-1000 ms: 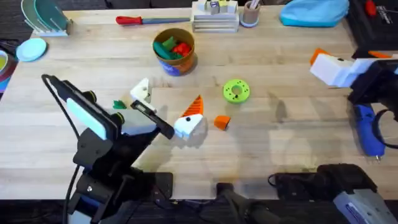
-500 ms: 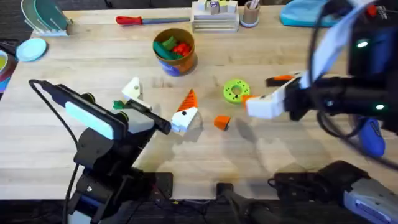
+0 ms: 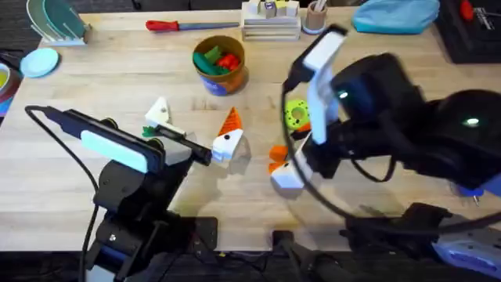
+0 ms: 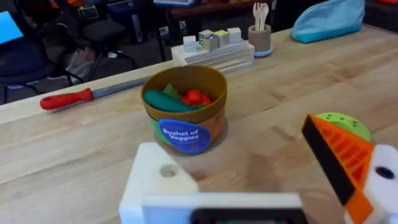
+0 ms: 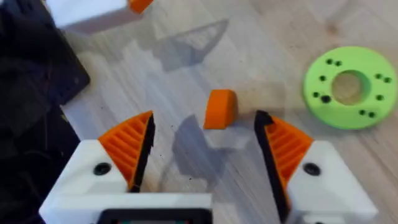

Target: Pick up the gripper from the table and insert it into the empty holder that is missing its gripper. Then pick up a screw, insert it into the mounting hole, and use the screwdriver to tighten it. Finally, clean up the table by picking up the vegetable and placing it into the bucket.

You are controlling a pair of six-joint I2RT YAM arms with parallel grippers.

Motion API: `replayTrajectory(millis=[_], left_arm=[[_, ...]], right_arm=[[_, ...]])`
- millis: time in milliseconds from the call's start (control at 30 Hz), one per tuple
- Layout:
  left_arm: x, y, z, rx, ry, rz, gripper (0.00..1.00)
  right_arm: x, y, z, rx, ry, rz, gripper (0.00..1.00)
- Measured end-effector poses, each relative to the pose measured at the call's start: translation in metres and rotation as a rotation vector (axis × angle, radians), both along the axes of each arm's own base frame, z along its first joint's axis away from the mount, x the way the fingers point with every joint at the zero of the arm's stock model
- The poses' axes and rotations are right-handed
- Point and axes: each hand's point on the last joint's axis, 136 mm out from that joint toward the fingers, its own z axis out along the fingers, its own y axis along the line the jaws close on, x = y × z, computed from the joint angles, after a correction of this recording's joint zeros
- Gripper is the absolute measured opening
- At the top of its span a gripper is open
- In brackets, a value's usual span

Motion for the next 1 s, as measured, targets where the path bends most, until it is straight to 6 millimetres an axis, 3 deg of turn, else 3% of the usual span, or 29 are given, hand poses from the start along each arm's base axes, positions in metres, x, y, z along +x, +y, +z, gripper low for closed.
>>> replayTrajectory(millis=[133,233,533,700,900,1000], left_arm=[[0.000,0.001,0.000,0.000,0.000,0.003,0.992],[0.000,0.001,0.000,0.001,0.000,0.004,0.993],[0.000,0.001,0.000,0.001,0.000,0.004,0.993],[0.000,0.001,0.000,0.001,0.000,0.004,0.993],[0.000,-0.001,0.000,0.000,0.000,-0.005,0.993],[-0.002,-0.005,0.001,-0.003,-0.002,-0.034,0.993]], right_arm=[[-0.007,0.006,-0.014,-0.056,0.012,0.040,0.852],[-0.005,0.005,-0.024,-0.100,0.008,0.037,0.624],[0.006,0.005,-0.031,-0.128,-0.018,0.014,0.348],[0.010,0.007,-0.030,-0.121,-0.031,0.007,0.042],[0.010,0.006,-0.026,-0.119,-0.031,0.002,0.013],[0.017,0.003,-0.009,-0.096,-0.057,-0.024,0.011]])
